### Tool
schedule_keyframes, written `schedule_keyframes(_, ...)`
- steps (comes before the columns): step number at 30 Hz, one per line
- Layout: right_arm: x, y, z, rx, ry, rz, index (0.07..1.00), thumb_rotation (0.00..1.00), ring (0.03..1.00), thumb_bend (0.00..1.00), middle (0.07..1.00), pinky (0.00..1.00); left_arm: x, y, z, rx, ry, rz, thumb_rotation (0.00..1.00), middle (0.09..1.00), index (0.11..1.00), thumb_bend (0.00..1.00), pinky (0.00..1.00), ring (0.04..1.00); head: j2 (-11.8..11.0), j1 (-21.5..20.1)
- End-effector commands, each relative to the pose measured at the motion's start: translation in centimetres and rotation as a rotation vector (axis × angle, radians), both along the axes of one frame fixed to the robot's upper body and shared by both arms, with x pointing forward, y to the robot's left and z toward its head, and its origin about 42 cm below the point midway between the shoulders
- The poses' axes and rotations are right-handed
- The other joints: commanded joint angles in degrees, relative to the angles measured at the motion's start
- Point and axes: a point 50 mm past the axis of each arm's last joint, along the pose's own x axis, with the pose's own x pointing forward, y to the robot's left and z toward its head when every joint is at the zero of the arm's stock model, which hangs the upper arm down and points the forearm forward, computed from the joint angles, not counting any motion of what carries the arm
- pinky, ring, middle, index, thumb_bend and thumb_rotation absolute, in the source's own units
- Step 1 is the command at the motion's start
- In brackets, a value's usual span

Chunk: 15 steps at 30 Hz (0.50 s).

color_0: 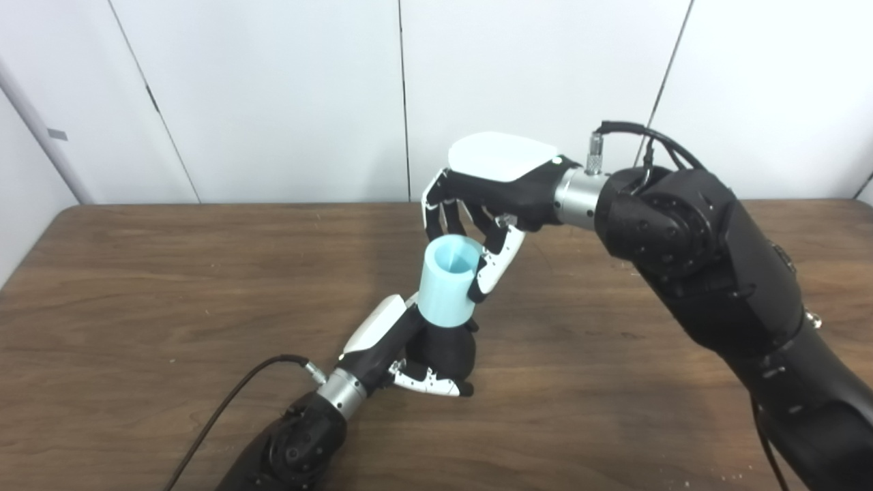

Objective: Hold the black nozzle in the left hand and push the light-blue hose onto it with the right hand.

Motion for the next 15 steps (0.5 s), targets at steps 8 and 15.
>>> schedule_keyframes(8,-0.54,1.1,1.93,-0.031,-0.076,0.028,0.483,0.0,0.251,0.53,0.47,0.16,-3.62,0.3,-5.6,0.089,0.21,0.013,0.09,0.841,0.485,0.49,1.0,0.965,0.1,0.0)
schedule_keyframes(15,-0.78,1.38,1.26,-0.055,-0.083,0.04,0.483,0.0,0.219,0.53,0.471,0.14,-3.69,0.24,-5.5,0.085,0.207,0.013,0.09,0.84,0.485,0.49,1.0,0.965,0.2,0.2)
